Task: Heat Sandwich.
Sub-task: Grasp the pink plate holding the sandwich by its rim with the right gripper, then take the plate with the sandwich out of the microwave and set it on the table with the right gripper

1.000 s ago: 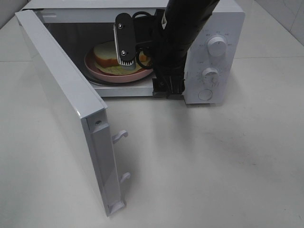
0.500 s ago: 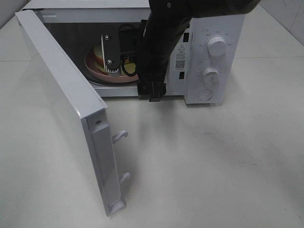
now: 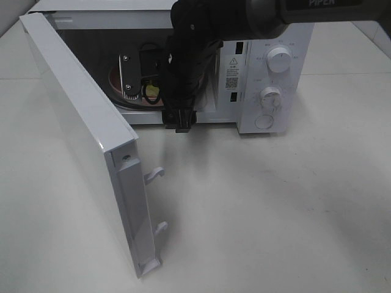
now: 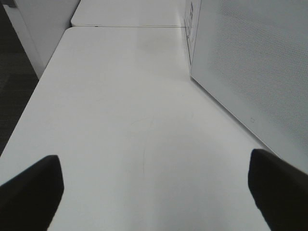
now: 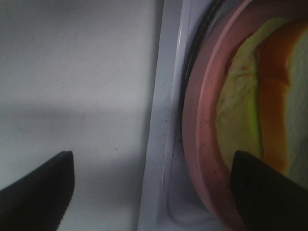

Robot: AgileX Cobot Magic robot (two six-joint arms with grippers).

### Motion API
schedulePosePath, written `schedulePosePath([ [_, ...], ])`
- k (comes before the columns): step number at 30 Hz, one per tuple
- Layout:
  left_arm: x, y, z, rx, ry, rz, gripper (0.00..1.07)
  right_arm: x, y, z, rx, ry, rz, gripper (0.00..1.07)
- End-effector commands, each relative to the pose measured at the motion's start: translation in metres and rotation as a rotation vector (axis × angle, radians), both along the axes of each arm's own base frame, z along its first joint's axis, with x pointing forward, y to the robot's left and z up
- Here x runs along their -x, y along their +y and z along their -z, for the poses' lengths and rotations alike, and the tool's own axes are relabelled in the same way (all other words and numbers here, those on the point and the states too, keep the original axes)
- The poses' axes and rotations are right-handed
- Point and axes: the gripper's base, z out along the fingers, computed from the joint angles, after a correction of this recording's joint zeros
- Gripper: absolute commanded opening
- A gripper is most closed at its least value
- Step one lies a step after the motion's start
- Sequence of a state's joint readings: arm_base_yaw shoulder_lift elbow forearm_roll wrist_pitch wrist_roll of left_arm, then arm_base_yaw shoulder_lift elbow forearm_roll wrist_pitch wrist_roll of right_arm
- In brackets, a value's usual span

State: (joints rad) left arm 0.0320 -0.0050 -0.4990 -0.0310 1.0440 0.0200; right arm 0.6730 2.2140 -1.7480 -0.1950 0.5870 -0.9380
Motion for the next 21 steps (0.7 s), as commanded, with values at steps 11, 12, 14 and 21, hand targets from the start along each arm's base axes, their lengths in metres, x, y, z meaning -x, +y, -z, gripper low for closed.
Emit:
schedulePosePath([
  [11, 0.003, 0.001, 0.001, -0.014, -0.031, -0.014, 0.98, -0.027, 0.006, 0.026, -0.002, -0.002, 0.028, 0.83],
  [12, 0.003, 0.001, 0.001, -0.014, -0.031, -0.014, 0.98, -0.029, 0.008, 0.030, -0.003, -0.001, 0.028, 0.83],
  [14, 0.003, 0.001, 0.001, -0.014, -0.031, -0.014, 0.98, -0.029, 0.008, 0.032, -0.001, 0.001, 0.028, 0.82],
  [21, 0.003, 0.001, 0.001, -0.014, -0.031, -0.014, 0.98, -0.034, 0.005, 0.039, -0.006, 0.020, 0.048, 0.72],
])
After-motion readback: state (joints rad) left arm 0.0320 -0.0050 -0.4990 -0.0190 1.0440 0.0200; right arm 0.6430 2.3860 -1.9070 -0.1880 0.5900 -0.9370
